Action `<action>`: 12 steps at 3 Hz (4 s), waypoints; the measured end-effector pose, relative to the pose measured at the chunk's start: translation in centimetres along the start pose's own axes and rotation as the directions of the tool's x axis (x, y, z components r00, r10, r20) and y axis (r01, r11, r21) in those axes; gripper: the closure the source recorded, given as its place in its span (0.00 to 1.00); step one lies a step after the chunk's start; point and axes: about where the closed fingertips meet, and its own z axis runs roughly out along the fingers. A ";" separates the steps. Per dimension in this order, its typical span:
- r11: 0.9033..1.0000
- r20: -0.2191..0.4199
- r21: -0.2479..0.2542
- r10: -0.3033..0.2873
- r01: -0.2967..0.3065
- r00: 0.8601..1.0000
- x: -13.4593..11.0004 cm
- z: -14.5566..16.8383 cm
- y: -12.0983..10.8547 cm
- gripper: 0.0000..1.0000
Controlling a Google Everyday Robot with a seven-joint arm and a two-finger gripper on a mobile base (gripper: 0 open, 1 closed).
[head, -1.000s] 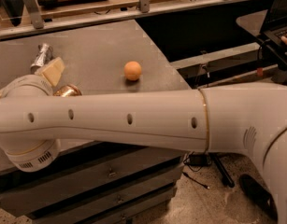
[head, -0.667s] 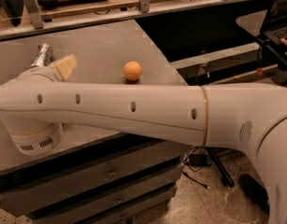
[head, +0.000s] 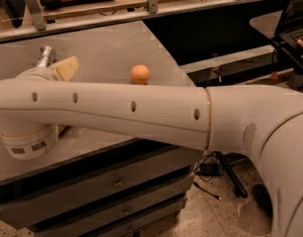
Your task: Move redbull can near orange
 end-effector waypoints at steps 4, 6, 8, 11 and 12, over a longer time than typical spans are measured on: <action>0.994 -0.145 0.096 0.067 -0.054 0.987 0.1 5.9 2.5 0.00; 0.993 -0.080 0.110 0.057 -0.048 0.995 1.2 8.2 2.8 0.48; 0.993 -0.044 0.103 0.056 -0.051 0.998 1.0 8.5 2.4 0.95; 0.963 0.029 0.262 -0.074 0.064 0.997 -3.2 2.3 -1.2 1.00; 0.943 0.025 0.321 -0.104 0.091 0.994 -3.3 -1.3 -2.4 1.00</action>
Offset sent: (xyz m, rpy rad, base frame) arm 0.0435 0.0260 -0.0164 -0.0865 0.1916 -0.2461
